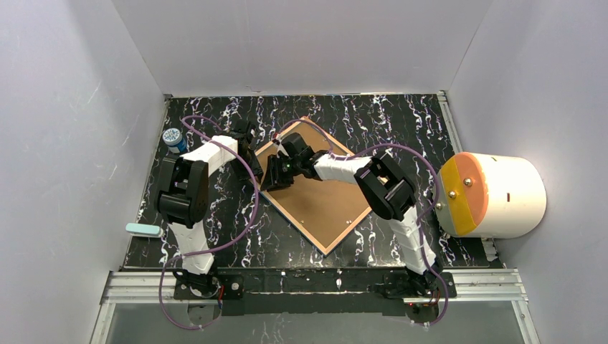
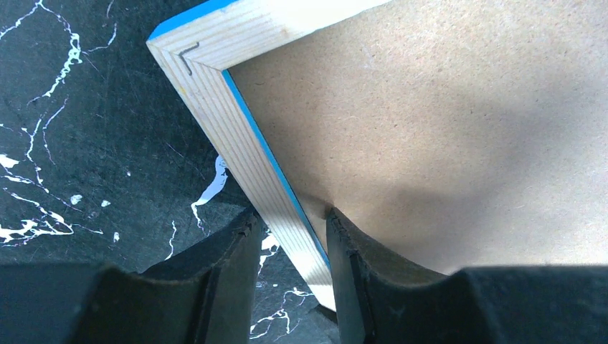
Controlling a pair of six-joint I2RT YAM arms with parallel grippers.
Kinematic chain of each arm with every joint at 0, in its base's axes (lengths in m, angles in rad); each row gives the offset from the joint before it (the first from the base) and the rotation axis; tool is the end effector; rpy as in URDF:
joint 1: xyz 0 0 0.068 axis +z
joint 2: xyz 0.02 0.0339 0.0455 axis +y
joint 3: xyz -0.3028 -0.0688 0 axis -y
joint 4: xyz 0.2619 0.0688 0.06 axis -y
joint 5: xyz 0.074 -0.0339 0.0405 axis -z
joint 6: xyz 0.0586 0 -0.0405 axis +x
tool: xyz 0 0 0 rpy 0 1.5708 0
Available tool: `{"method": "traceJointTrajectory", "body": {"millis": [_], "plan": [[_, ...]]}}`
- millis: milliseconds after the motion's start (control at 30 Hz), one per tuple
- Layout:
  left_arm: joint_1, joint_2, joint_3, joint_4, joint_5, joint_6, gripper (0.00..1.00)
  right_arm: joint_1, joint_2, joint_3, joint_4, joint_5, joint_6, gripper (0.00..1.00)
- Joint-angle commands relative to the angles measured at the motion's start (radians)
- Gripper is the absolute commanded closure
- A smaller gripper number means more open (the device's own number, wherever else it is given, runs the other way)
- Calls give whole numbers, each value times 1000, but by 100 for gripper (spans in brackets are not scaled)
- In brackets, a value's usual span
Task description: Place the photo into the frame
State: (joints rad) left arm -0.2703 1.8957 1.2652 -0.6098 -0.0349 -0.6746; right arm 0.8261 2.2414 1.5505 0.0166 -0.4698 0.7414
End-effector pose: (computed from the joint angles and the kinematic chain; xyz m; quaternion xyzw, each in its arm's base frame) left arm 0.3924 -0.1066 0.1691 -0.2008 0.9656 -0.0595 0.1543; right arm 0.3511 0.4201 0.1513 -0.1379 0.8714 0.4461 0.1505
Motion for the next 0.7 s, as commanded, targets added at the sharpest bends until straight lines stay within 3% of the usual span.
{"method": "traceJointTrajectory", "body": {"millis": [0, 100, 433, 600, 667], "plan": [[-14, 125, -83, -42, -35, 12, 62, 38, -11, -58, 69, 247, -103, 65], [-14, 126, -81, -40, -30, 10, 62, 40, -38, -62, 88, 260, -112, 77], [-14, 129, -86, -37, -31, 12, 61, 40, -42, -31, 106, 277, -105, 91], [-14, 129, -88, -36, -31, 15, 61, 41, -46, -24, 85, 316, -113, 70], [-14, 128, -88, -36, -31, 15, 61, 41, -56, -25, 82, 330, -119, 71]]}}
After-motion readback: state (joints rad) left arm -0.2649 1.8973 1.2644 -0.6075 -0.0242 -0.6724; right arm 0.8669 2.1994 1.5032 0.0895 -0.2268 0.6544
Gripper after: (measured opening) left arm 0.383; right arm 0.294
